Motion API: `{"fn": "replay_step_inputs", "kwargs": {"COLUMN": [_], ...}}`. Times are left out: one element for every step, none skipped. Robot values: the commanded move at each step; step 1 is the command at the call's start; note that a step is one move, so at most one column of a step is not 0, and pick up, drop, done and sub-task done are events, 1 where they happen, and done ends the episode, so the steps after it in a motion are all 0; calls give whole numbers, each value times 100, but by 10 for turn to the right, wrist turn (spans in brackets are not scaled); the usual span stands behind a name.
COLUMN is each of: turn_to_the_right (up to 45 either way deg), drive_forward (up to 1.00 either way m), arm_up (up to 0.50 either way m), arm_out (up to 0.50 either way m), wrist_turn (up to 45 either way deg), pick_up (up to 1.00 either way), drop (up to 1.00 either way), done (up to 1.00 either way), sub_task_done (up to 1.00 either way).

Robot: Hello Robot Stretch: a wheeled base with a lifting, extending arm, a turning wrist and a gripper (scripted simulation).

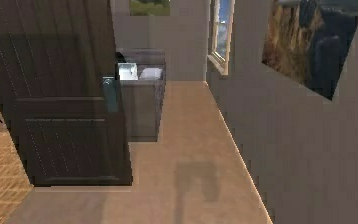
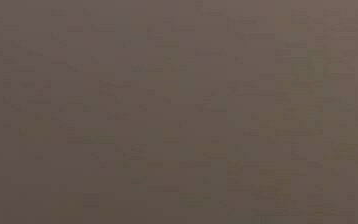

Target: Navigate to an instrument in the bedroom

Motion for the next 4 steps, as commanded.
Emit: {"fn": "replay_step_inputs", "kwargs": {"turn_to_the_right": [-450, 0, -300, 0], "drive_forward": [0, 40, 0, 100], "arm_up": [0, 0, 0, 0], "arm_out": [0, 0, 0, 0], "wrist_turn": [0, 0, 0, 0], "pick_up": [0, 0, 0, 0], "drop": [0, 0, 0, 0], "done": [0, 0, 0, 0], "sub_task_done": [0, 0, 0, 0]}}
